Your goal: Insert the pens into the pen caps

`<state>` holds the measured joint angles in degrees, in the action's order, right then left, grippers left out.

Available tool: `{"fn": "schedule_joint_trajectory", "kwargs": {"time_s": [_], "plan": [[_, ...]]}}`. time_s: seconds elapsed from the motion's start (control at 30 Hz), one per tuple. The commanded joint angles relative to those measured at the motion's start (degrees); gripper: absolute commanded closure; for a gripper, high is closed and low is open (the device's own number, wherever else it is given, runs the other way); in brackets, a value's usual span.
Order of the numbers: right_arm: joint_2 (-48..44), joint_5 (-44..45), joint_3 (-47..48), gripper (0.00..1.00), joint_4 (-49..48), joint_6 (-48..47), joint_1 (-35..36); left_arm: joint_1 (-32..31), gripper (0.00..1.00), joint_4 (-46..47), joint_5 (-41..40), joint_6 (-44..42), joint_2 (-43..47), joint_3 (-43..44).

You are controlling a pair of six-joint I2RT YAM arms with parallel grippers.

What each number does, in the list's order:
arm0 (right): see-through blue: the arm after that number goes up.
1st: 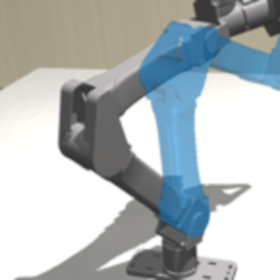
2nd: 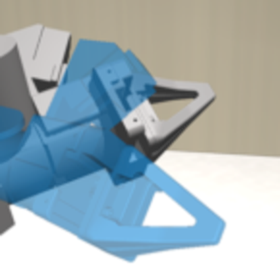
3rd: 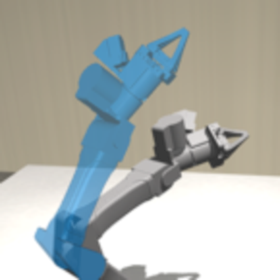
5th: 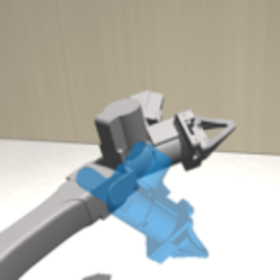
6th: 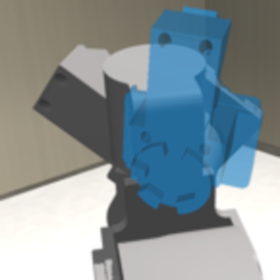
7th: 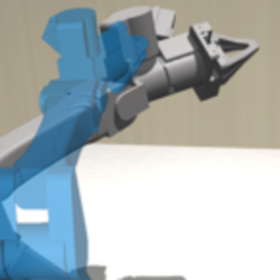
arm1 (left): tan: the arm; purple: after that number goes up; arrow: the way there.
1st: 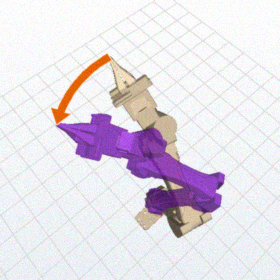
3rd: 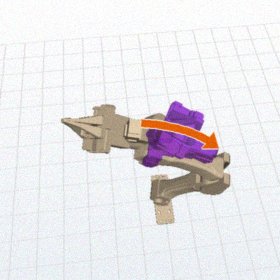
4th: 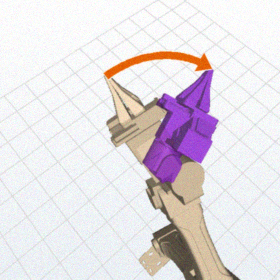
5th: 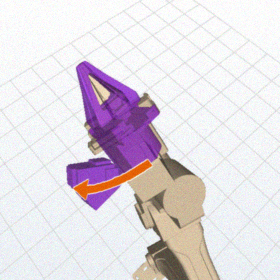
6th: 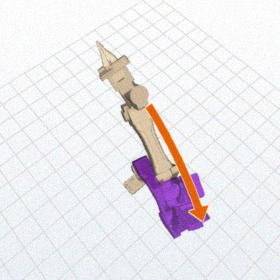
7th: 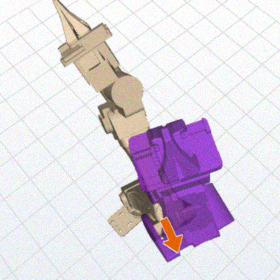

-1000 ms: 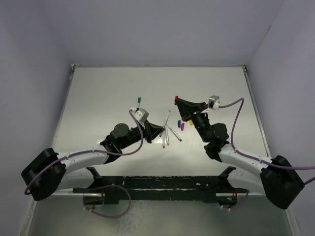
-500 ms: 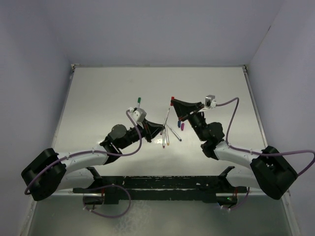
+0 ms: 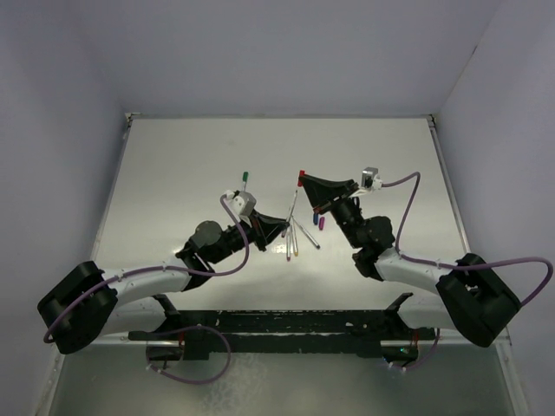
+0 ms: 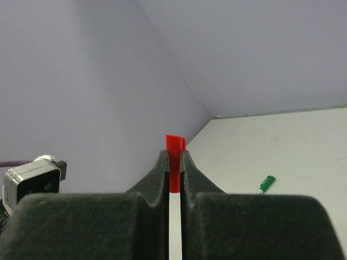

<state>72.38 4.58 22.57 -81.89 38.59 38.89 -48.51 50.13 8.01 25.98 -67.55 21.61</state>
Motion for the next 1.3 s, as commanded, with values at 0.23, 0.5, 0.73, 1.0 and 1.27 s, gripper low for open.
{"fn": "schedule_joint_trajectory", "kwargs": {"time_s": [0.23,0.5,0.73,1.0,1.27], "plan": [[1.44,-3.36,2.05,1.0,-6.09,2.78,0.09,0.17,1.0,4.2,-1.64,0.39,0.51,-0.24],[2.39,-3.87,2.07,1.0,-6.36,3.33,0.16,0.17,1.0,4.5,-2.27,0.1,1.63,-0.46],[3.13,-4.73,1.92,1.0,-6.14,4.22,0.13,0.26,1.0,4.74,-3.49,-0.31,2.41,-0.28],[5.36,-7.87,2.17,1.0,-5.47,5.32,0.23,0.26,1.0,6.54,-4.64,-0.04,1.87,1.66],[6.71,-9.54,2.44,1.0,-2.81,4.43,0.3,0.64,1.0,7.18,-4.68,-0.27,2.35,4.65]]}}
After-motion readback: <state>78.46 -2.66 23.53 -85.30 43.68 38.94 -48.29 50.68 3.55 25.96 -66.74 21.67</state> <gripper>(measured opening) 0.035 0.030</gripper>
